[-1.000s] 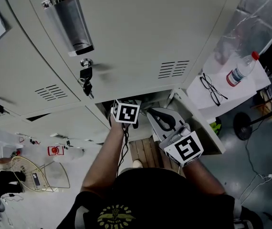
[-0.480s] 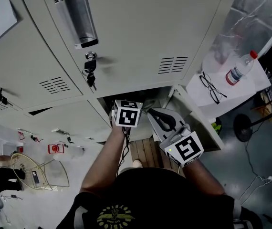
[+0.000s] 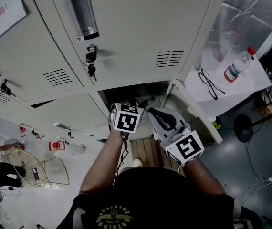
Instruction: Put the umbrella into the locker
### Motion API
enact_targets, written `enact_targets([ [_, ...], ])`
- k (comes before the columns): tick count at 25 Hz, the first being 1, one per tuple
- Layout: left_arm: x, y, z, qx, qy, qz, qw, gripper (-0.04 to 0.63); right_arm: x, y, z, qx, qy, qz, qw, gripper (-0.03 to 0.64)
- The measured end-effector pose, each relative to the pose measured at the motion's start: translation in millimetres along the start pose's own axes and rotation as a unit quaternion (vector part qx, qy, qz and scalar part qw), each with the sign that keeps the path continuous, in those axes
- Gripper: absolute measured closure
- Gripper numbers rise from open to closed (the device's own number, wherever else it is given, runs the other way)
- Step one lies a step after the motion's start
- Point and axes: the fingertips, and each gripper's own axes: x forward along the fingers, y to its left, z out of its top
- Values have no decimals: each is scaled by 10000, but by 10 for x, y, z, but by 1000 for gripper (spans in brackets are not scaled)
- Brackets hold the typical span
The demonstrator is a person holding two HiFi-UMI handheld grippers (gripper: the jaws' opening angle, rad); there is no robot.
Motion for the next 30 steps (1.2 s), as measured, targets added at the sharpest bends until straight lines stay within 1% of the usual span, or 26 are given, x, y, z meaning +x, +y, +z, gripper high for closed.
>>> enact_targets([
  [7,-142,-135,-281,-75,303,-23,9995,172,-85,97,-5,56,22,121,9999,581],
  [11,-125,-277,-481,-191,496,-173,9984,172,-120,149,-1,38,8,194,9998,581],
  [13,-88,-322,-582,-218,586,-176,9979,180,-142,168,-7,53,25,218,9997,581],
  [14,-71,-321,-619,-230,610,-122,9978,191,-152,176,-9,63,33,229,9997,581],
  [15,-59,-308,-646,-233,622,-35,9978,230,-162,182,-9,71,36,238,9997,581],
  [16,-52,-288,-663,-227,621,67,9978,320,-172,184,-10,73,36,243,9997,581],
  [17,-49,-269,-672,-222,605,150,9978,367,-180,181,-14,71,41,242,9997,581],
  [20,-38,-258,-665,-303,502,196,9981,370,-194,156,-35,84,59,215,9997,581],
  [24,-59,-255,-630,-432,388,222,9981,383,-185,169,-34,55,64,285,9996,581],
  [30,-110,-192,-474,-418,216,327,9984,405,-149,174,-28,54,77,331,9994,581],
])
